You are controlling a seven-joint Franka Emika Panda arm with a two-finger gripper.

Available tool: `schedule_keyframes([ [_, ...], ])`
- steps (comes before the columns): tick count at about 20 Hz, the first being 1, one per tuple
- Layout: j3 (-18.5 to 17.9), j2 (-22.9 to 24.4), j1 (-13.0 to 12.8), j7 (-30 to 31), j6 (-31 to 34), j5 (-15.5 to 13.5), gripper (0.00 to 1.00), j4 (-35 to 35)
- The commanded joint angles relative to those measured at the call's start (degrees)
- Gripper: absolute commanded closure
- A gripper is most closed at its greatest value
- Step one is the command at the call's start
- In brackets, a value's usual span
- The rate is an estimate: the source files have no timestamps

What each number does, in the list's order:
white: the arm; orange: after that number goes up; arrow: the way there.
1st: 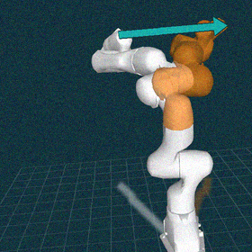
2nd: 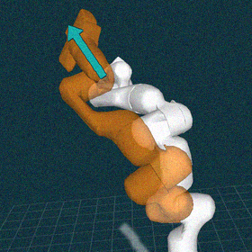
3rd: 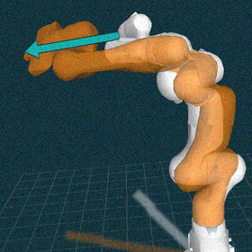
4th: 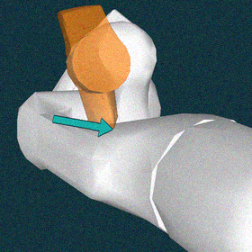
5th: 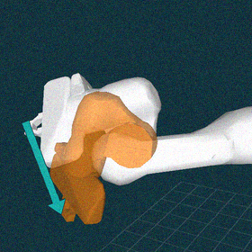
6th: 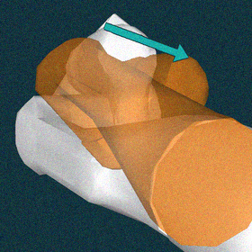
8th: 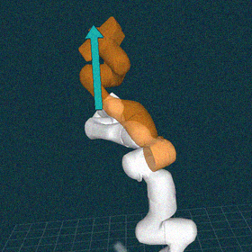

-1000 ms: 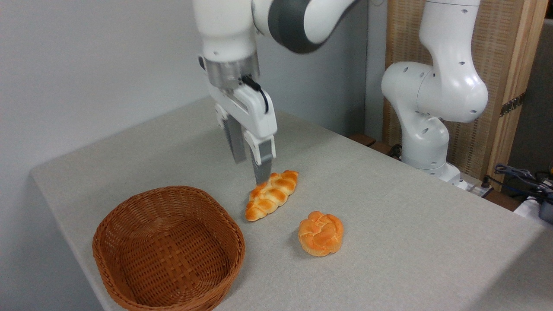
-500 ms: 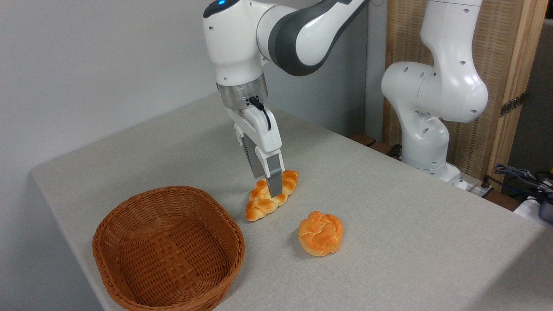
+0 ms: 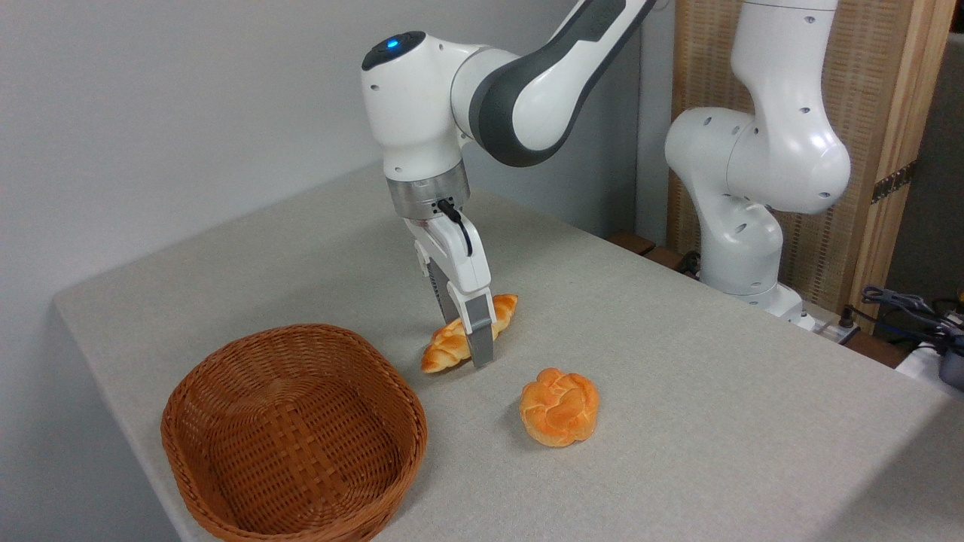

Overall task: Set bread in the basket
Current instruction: 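Lift the braided roll and carry it over the wicker basket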

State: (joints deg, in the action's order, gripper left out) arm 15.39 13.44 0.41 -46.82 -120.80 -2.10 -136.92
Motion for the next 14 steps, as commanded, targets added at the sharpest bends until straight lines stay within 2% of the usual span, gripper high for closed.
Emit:
schedule_keyframes([
  [1, -0.28, -1.05, -0.32, -0.46, -1.37, 0.87, 0.73, -0.98],
  [10, -0.37, -1.31, -0.32, -0.11, -0.84, 0.78, 0.75, 0.07],
  [12, -0.36, -2.79, -0.32, 0.5, 1.34, 0.26, 0.75, 4.62],
  [14, -0.45, -7.09, -0.32, 0.77, 9.49, 0.07, 0.75, 14.88],
])
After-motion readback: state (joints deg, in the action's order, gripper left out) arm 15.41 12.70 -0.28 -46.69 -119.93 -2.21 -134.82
